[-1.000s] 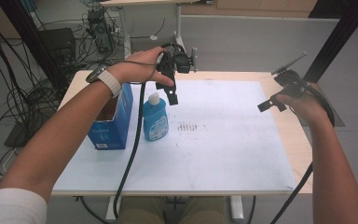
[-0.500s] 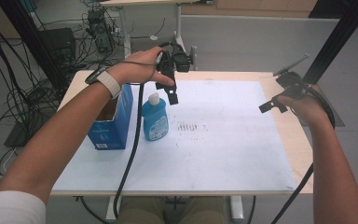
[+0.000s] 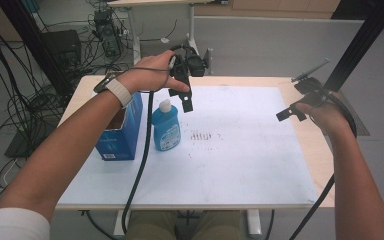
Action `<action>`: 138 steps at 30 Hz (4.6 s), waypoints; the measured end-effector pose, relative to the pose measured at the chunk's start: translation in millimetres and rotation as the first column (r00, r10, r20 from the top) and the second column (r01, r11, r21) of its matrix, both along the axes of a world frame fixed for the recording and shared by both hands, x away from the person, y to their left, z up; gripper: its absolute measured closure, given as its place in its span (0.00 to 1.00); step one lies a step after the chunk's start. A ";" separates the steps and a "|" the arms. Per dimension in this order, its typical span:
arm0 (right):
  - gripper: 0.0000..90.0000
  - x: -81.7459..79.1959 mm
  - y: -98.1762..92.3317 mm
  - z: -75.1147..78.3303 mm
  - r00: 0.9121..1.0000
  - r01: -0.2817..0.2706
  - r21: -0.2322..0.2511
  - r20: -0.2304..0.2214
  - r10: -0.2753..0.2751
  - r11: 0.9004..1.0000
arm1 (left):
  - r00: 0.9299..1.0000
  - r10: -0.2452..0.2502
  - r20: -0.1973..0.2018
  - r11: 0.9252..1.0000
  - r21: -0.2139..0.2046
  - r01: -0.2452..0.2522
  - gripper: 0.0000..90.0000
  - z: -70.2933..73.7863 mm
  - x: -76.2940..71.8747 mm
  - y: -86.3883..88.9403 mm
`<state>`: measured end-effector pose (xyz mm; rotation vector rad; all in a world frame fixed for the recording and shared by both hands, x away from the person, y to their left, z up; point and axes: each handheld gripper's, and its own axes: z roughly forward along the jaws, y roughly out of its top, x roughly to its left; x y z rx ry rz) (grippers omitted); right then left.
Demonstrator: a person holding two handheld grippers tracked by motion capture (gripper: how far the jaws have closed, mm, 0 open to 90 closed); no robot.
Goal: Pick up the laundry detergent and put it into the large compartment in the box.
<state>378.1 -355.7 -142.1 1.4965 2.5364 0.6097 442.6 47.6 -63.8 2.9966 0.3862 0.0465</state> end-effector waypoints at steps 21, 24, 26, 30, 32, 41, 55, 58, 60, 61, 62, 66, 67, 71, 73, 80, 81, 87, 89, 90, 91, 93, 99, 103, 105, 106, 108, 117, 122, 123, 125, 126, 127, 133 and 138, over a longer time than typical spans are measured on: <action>0.14 4.0 3.1 -1.8 0.999 -0.034 0.001 0.005 0.034 0.999 | 0.987 0.159 -0.017 0.987 0.020 -0.158 0.10 -1.4 0.3 8.4; 0.14 4.3 3.6 -2.2 0.999 -0.040 0.001 0.006 0.040 0.999 | 0.985 0.170 -0.017 0.985 0.022 -0.169 0.10 -1.6 -0.3 9.1; 0.14 5.1 4.4 -2.5 0.999 -0.041 0.001 0.004 0.041 0.999 | 0.984 0.179 -0.012 0.984 0.025 -0.179 0.10 -1.9 -1.1 9.8; 0.14 5.8 5.7 -3.0 0.999 -0.049 -0.001 0.003 0.049 0.999 | 0.978 0.207 -0.022 0.978 0.028 -0.207 0.10 -3.9 0.8 13.7; 0.14 6.0 6.1 -3.3 0.999 -0.054 -0.002 0.003 0.054 0.999 | 0.976 0.218 -0.025 0.976 0.029 -0.218 0.10 -4.9 1.3 16.0; 0.14 8.7 7.8 -3.0 0.998 -0.069 -0.006 0.000 0.069 0.998 | 0.972 0.230 -0.037 0.973 0.035 -0.229 0.10 -7.7 4.3 22.5; 0.14 12.9 12.6 -4.3 0.997 -0.083 -0.002 0.005 0.083 0.997 | 0.961 0.273 -0.036 0.961 0.048 -0.271 0.10 -13.7 7.9 28.4; 0.14 13.4 13.5 -4.7 0.997 -0.083 -0.002 0.005 0.083 0.997 | 0.959 0.280 -0.043 0.959 0.048 -0.278 0.10 -15.8 9.0 30.1; 0.14 13.8 13.5 -5.1 0.997 -0.083 -0.001 0.004 0.083 0.997 | 0.958 0.283 -0.043 0.958 0.050 -0.281 0.10 -16.8 9.2 30.7; 0.14 13.9 13.6 -5.3 0.996 -0.084 -0.001 0.005 0.084 0.996 | 0.956 0.289 -0.043 0.957 0.048 -0.287 0.10 -17.3 9.1 31.3; 0.14 14.2 13.7 -5.5 0.996 -0.084 -0.001 0.004 0.084 0.996 | 0.957 0.288 -0.042 0.957 0.050 -0.286 0.10 -17.6 9.6 31.6; 0.14 15.1 14.2 -6.8 0.996 -0.087 0.002 0.003 0.087 0.996 | 0.954 0.298 -0.045 0.954 0.056 -0.295 0.10 -19.9 10.2 32.1; 0.14 15.0 14.2 -7.3 0.996 -0.088 0.003 0.005 0.088 0.996 | 0.953 0.299 -0.046 0.953 0.060 -0.296 0.10 -22.1 10.7 32.2; 0.14 15.5 14.6 -8.6 0.996 -0.089 0.005 0.002 0.089 0.996 | 0.952 0.304 -0.039 0.951 0.068 -0.301 0.10 -25.4 10.3 31.3; 0.14 16.0 14.5 -9.6 0.996 -0.090 0.006 0.001 0.090 0.996 | 0.950 0.310 -0.041 0.949 0.069 -0.307 0.10 -28.4 10.5 30.8; 0.14 15.8 13.6 -10.7 0.996 -0.088 0.007 0.000 0.088 0.996 | 0.948 0.316 -0.044 0.947 0.075 -0.312 0.10 -37.0 12.8 31.9; 0.14 15.8 13.5 -11.0 0.996 -0.088 0.007 -0.001 0.088 0.996 | 0.947 0.316 -0.048 0.947 0.076 -0.312 0.10 -38.3 13.1 32.0; 0.14 16.3 14.5 -12.6 0.996 -0.089 0.008 -0.004 0.089 0.996 | 0.946 0.320 -0.041 0.946 0.072 -0.317 0.10 -42.7 12.2 32.3; 0.14 16.3 15.5 -13.1 0.996 -0.092 0.007 -0.004 0.092 0.996 | 0.945 0.324 -0.042 0.944 0.072 -0.321 0.10 -45.1 12.0 32.0; 0.14 16.3 15.5 -13.1 0.996 -0.092 0.007 -0.004 0.092 0.996 | 0.945 0.324 -0.042 0.944 0.072 -0.321 0.10 -45.1 12.0 32.0; 0.14 16.1 16.1 -13.3 0.996 -0.092 0.005 -0.002 0.092 0.996 | 0.946 0.322 -0.042 0.945 0.071 -0.319 0.10 -45.7 12.1 32.3; 0.14 16.0 16.0 -13.1 0.996 -0.092 0.005 -0.001 0.092 0.996 | 0.945 0.323 -0.042 0.945 0.069 -0.320 0.10 -47.6 12.1 32.8; 0.14 15.7 15.3 -13.1 0.996 -0.088 0.005 -0.003 0.088 0.996 | 0.945 0.323 -0.043 0.945 0.067 -0.320 0.10 -52.2 13.0 34.6; 0.14 15.7 14.8 -15.1 0.996 -0.086 0.006 -0.008 0.086 0.996 | 0.945 0.325 -0.040 0.944 0.066 -0.322 0.10 -54.9 12.4 34.3; 0.14 16.0 14.5 -16.0 0.996 -0.086 0.007 -0.009 0.086 0.996 | 0.945 0.325 -0.034 0.944 0.066 -0.322 0.10 -55.7 11.3 33.5; 0.14 16.0 14.6 -16.2 0.996 -0.084 0.007 -0.010 0.084 0.996 | 0.946 0.323 -0.033 0.945 0.066 -0.320 0.10 -56.0 11.3 33.2; 0.14 16.1 14.8 -16.2 0.996 -0.086 0.007 -0.010 0.086 0.996 | 0.945 0.325 -0.035 0.944 0.063 -0.323 0.10 -56.7 11.0 33.0; 0.14 15.8 14.3 -15.9 0.996 -0.086 0.009 -0.008 0.086 0.996 | 0.944 0.327 -0.040 0.943 0.073 -0.323 0.10 -65.0 10.7 30.7; 0.14 15.1 13.8 -16.3 0.996 -0.084 0.010 -0.008 0.084 0.996 | 0.943 0.329 -0.041 0.943 0.074 -0.326 0.10 -67.9 11.0 31.0; 0.14 15.0 13.8 -16.1 0.996 -0.083 0.009 -0.009 0.083 0.996 | 0.943 0.329 -0.041 0.943 0.073 -0.326 0.10 -68.1 11.0 31.2; 0.14 14.6 13.4 -16.2 0.997 -0.082 0.010 -0.008 0.083 0.997 | 0.943 0.331 -0.041 0.942 0.071 -0.328 0.11 -68.8 11.1 31.7; 0.14 14.4 13.4 -16.2 0.997 -0.081 0.009 -0.008 0.081 0.997 | 0.944 0.327 -0.040 0.943 0.074 -0.324 0.10 -68.7 11.5 31.5; 0.14 14.3 13.3 -16.3 0.997 -0.082 0.008 -0.007 0.082 0.997 | 0.944 0.327 -0.039 0.943 0.073 -0.324 0.10 -68.7 11.4 31.7; 0.14 13.8 13.1 -16.4 0.997 -0.082 0.009 -0.007 0.083 0.997 | 0.943 0.330 -0.035 0.942 0.072 -0.327 0.10 -69.2 9.9 31.7; 0.14 13.3 13.7 -16.4 0.997 -0.082 0.010 -0.006 0.082 0.997 | 0.942 0.333 -0.033 0.941 0.073 -0.330 0.11 -69.0 9.7 31.7</action>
